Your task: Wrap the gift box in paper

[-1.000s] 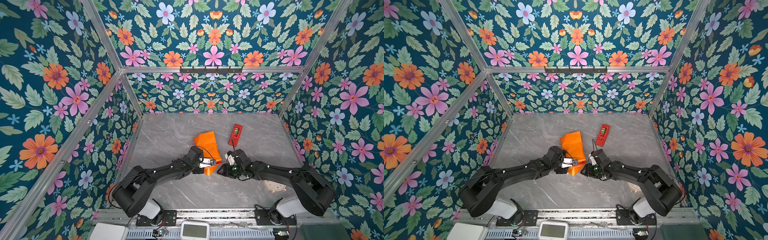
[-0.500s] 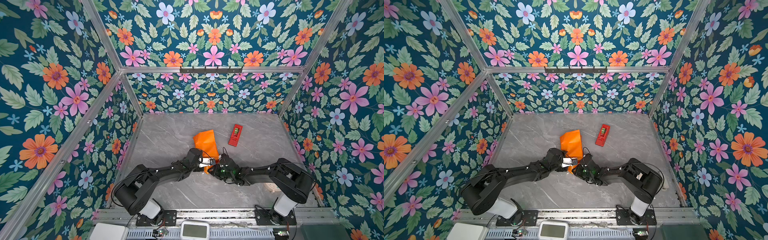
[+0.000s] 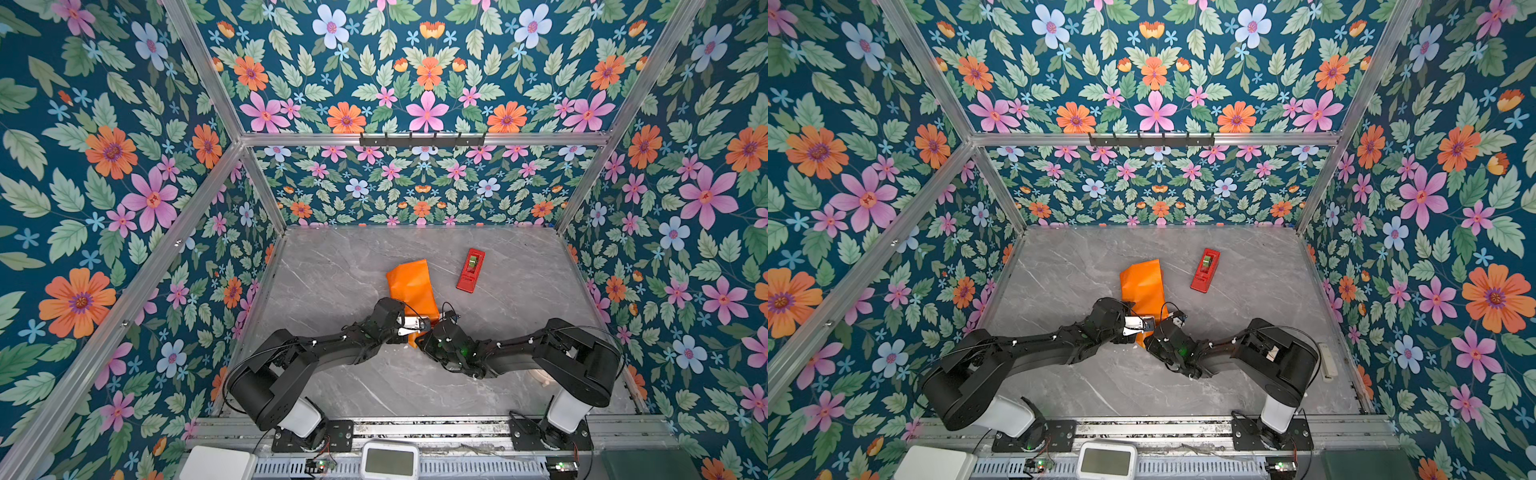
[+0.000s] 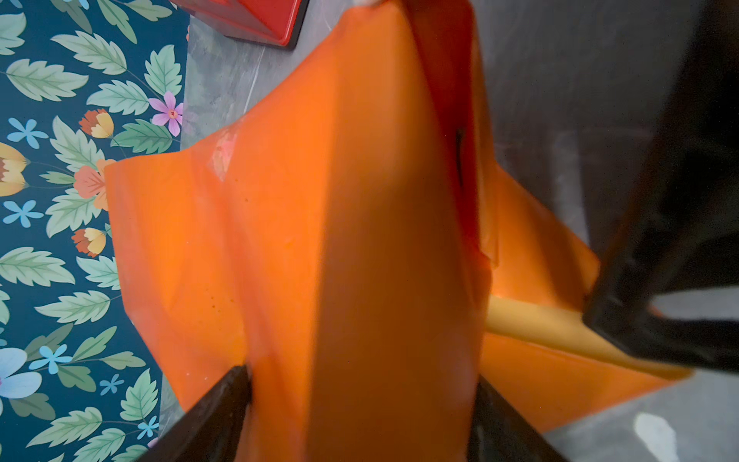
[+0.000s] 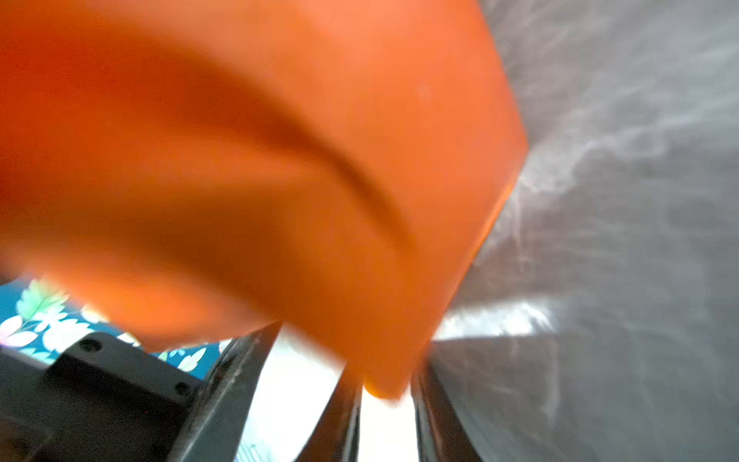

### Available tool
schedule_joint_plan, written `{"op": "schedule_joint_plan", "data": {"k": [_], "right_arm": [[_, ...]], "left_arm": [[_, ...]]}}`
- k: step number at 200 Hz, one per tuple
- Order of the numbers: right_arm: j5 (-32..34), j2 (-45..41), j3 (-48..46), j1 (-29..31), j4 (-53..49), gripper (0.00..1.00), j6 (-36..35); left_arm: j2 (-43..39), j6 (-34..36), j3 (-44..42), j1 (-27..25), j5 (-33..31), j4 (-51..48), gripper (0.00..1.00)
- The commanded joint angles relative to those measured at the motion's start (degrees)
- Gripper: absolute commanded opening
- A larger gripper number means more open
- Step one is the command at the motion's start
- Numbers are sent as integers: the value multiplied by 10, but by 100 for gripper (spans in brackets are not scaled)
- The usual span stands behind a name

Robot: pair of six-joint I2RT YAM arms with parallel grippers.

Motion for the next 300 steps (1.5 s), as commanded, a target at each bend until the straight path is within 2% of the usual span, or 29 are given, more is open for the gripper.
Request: {"op": "schedule_joint_plan", "data": {"k": [1, 23, 38, 111, 165, 219, 258, 300], "right_arm": [[50, -8, 2, 15, -129, 25, 17], [93, -25, 13, 33, -187, 25, 25], [96, -19, 25, 36, -199, 25, 20], [94, 36, 41, 37, -162, 28, 23], [103, 57, 37, 37, -148, 16, 42], [117, 36, 34, 37, -120, 0, 9], [115, 22, 31, 36, -100, 0, -12], [99, -5, 6, 33, -56, 0, -22]], "left_arm": [[1, -3, -2, 0, 17, -28, 82], [0, -3, -3, 0, 19, -25, 82], [0, -4, -4, 0, 20, -23, 82], [-6, -9, -9, 1, 27, -16, 82], [-8, -14, -9, 2, 33, -15, 82], [-10, -20, -8, 3, 35, -14, 82], [-19, -35, -9, 4, 50, -9, 82], [-61, -66, -21, 5, 93, 20, 89]]}}
